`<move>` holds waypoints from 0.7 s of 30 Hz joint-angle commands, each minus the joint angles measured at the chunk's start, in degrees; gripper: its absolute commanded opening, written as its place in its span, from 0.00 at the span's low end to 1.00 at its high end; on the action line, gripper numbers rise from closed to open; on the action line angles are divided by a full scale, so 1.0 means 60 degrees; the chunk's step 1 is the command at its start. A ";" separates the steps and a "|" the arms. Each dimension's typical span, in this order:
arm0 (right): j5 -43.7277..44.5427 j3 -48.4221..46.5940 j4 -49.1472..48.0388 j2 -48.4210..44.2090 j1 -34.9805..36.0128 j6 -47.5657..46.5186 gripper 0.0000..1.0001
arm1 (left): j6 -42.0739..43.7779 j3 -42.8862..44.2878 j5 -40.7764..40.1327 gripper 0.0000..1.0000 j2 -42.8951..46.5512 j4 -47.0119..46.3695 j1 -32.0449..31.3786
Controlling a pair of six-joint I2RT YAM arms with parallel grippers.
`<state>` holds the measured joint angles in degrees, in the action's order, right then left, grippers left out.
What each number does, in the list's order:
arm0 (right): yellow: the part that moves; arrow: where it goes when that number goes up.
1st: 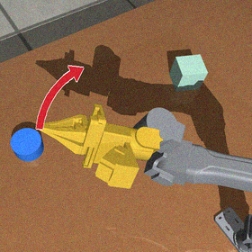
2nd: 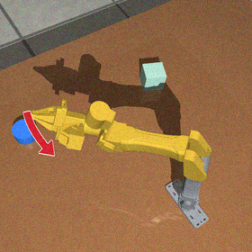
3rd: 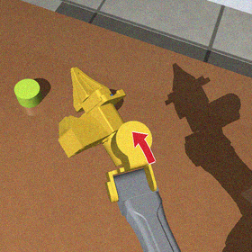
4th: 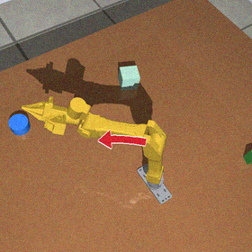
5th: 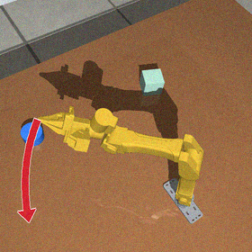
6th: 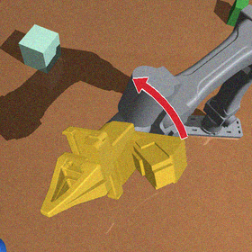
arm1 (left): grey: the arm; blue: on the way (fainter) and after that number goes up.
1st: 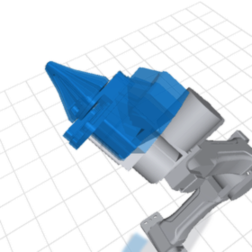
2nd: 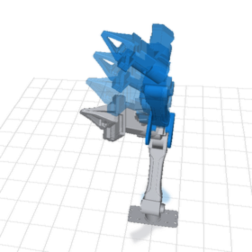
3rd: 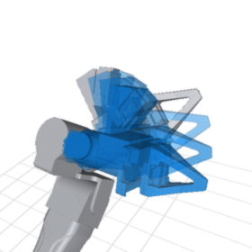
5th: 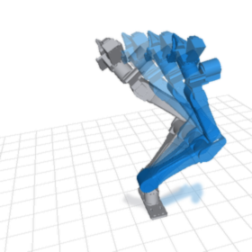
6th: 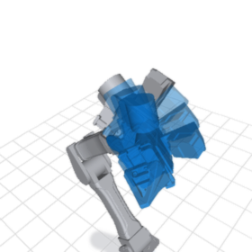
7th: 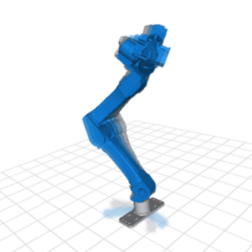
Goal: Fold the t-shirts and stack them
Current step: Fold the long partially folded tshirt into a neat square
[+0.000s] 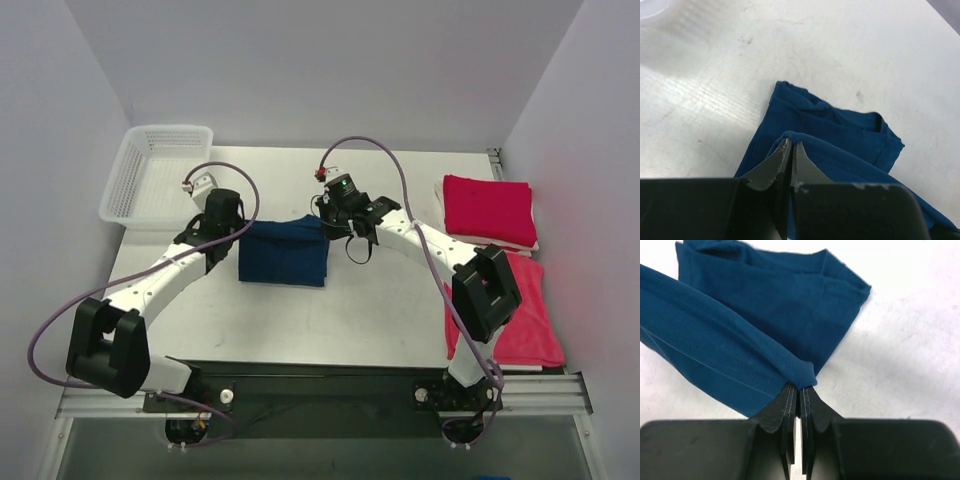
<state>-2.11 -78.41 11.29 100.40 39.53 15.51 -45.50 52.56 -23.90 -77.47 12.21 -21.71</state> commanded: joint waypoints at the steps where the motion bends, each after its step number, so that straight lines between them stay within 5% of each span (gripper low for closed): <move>1: -0.0307 -0.0715 0.0067 0.0507 -0.0333 -0.0197 0.00 | 0.0229 0.0835 0.0100 0.00 -0.0678 -0.0818 0.0352; 15: -0.0688 -0.2355 0.0111 0.2543 -0.1138 0.0155 0.00 | 0.0302 0.2197 0.2136 0.06 -0.4077 -0.2265 0.1275; 21: -0.0425 -0.3263 0.0243 0.3027 -0.1461 0.0272 0.30 | 0.0726 0.3119 0.3134 0.32 -0.4841 -0.3762 0.1510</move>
<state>-6.61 -94.21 11.51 118.28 31.90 16.62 -43.27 66.43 -8.49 -106.28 -1.08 -13.21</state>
